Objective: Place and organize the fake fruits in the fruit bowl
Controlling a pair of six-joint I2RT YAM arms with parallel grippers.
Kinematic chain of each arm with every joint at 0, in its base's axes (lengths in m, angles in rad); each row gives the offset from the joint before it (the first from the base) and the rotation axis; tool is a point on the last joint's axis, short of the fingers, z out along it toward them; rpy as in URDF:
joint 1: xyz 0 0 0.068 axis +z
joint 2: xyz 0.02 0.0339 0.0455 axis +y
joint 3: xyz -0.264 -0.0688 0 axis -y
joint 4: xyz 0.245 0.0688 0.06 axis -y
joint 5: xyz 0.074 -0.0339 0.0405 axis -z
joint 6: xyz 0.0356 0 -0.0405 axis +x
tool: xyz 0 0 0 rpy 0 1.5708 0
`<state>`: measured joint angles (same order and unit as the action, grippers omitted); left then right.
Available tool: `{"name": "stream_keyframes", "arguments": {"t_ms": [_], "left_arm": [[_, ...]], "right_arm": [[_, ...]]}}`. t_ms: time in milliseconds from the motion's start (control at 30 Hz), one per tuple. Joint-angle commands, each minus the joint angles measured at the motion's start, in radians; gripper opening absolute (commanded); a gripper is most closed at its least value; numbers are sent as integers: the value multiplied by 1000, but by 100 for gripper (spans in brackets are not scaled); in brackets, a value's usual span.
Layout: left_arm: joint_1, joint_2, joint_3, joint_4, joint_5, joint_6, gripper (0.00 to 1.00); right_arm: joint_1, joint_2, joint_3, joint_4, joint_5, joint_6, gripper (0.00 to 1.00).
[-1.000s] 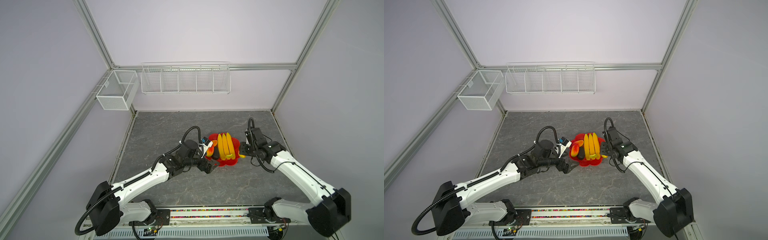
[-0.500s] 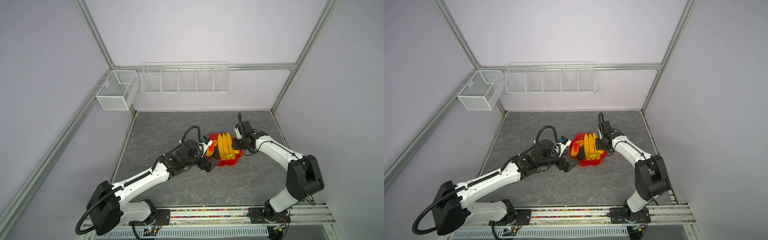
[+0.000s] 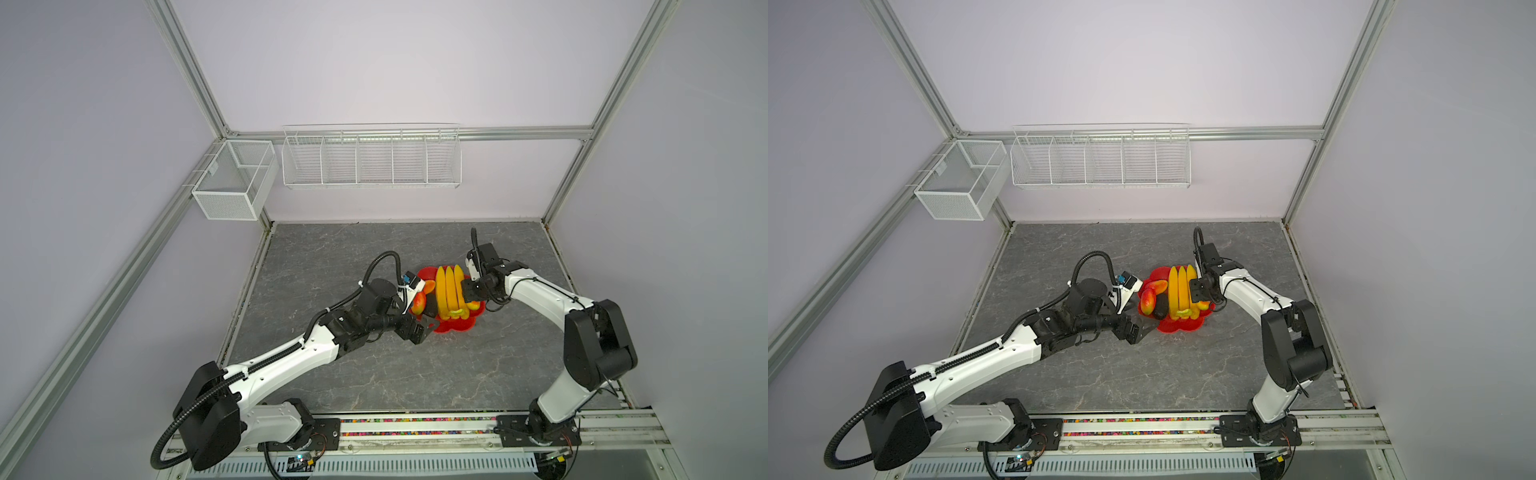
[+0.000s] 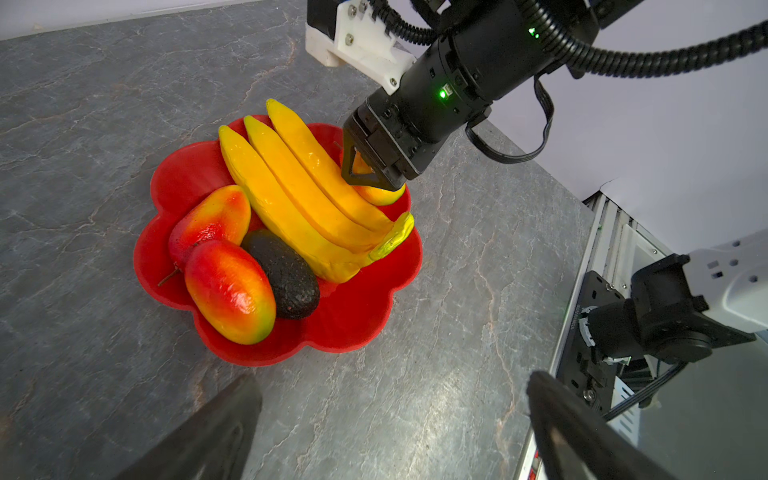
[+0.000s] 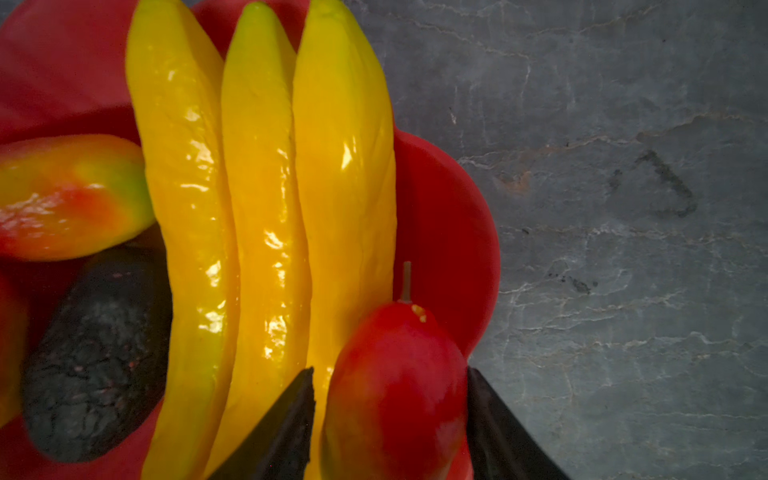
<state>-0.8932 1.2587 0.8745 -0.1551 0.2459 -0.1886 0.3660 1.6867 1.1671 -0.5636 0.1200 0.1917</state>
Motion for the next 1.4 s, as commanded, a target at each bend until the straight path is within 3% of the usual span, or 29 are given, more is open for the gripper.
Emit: {"name": "stream_keyframes", "arguments": {"t_ms": [0,133,233,300,467,633,733,833,933,1067,1200,1233,1367], "left_arm": [[-5,-1,32,4,-5,12,99],[-5,-10,40,-14,-11,23,99],[-3,-22,38,-18,-57,35,99],[4,-28,45,-29,-120,39,99],[78,-25,96,-107,-346,3,99],[278,-78,75,-168,-547,-84,99],[412,-121,14,-150,-683,-103,99],[516,-121,-60,-63,-830,-92,99],[600,-56,-142,102,-924,-43,99],[681,77,-257,429,-899,57,99],[733,233,-309,701,-825,141,99],[736,240,-281,651,-817,136,99],[792,269,-313,742,-686,134,99]], "right_arm": [[-5,-7,34,-9,25,-19,66],[-5,-41,55,-25,48,-21,80],[-5,-85,66,-36,68,-19,99],[-5,-127,61,-39,100,-11,89],[-77,-294,-22,-6,123,53,89],[-258,-627,-294,168,136,157,89],[-315,-764,-480,316,188,88,89],[-318,-772,-572,410,253,14,89],[-319,-672,-612,514,260,-16,89],[-323,-561,-728,836,289,-46,89],[-338,-430,-796,1098,222,-122,89],[-341,-425,-790,1104,185,-140,89],[-351,-335,-850,1388,100,-179,89]]}}
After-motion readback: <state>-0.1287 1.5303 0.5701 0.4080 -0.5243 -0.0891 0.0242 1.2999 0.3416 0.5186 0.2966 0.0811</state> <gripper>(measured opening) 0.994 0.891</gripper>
